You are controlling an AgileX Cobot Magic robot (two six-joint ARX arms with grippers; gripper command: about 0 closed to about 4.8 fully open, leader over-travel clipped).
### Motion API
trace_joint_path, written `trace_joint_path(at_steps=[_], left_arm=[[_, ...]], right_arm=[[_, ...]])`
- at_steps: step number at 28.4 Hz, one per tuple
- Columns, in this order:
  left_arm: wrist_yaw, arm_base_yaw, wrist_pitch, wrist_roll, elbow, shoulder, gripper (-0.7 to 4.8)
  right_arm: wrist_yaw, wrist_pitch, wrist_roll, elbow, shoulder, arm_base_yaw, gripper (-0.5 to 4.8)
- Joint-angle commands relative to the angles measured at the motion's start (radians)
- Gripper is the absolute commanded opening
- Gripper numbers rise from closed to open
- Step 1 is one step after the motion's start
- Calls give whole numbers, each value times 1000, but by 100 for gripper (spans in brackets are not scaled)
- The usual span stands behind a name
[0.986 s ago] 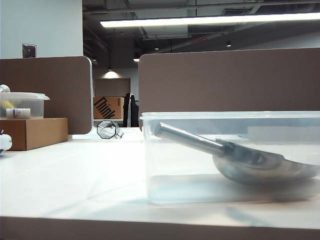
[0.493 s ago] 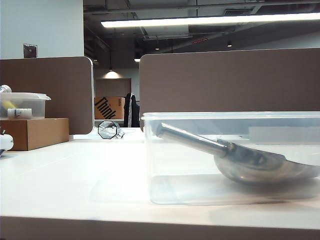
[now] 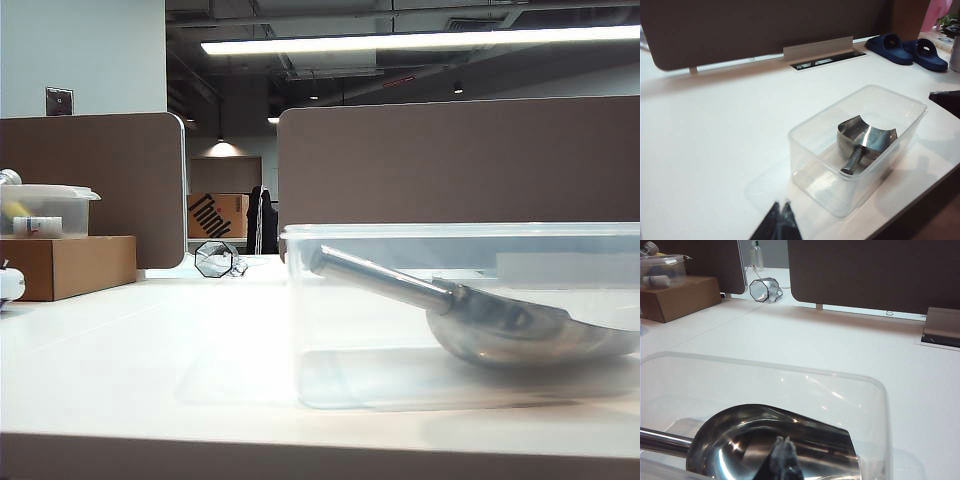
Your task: Pick up the metal ice scoop from the table and place it inside the transparent plastic box.
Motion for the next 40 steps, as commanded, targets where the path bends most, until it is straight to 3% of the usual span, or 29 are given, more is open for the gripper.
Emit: trace_joint_path(at_steps=[1, 8, 11, 14, 17, 21, 23, 28, 37, 40], left_arm=[[3, 1, 25, -23, 3, -2, -1], [0, 1, 25, -21, 3, -2, -1], [-10, 13, 34, 99, -3, -3, -1], [23, 139, 158, 156, -74, -9, -1], [29, 256, 269, 164, -164, -10, -1], [122, 409, 428, 157, -293, -10, -1], [158, 460, 513, 156, -349, -10, -1], [145, 565, 736, 152, -477, -24, -1], [103, 660, 698, 128, -485, -41, -1], [55, 676, 682, 75, -485, -47, -1]], right_arm=[[2, 14, -2, 1, 0, 0, -1], [2, 14, -2, 1, 0, 0, -1], [2, 14, -2, 1, 0, 0, -1], [2, 14, -2, 1, 1, 0, -1], [1, 14, -2, 1, 1, 0, -1], [2, 14, -2, 2, 1, 0, -1], [1, 14, -2, 1, 1, 0, -1], [2, 14, -2, 2, 1, 0, -1], [2, 14, -2, 2, 1, 0, -1], [2, 14, -2, 2, 1, 0, -1]])
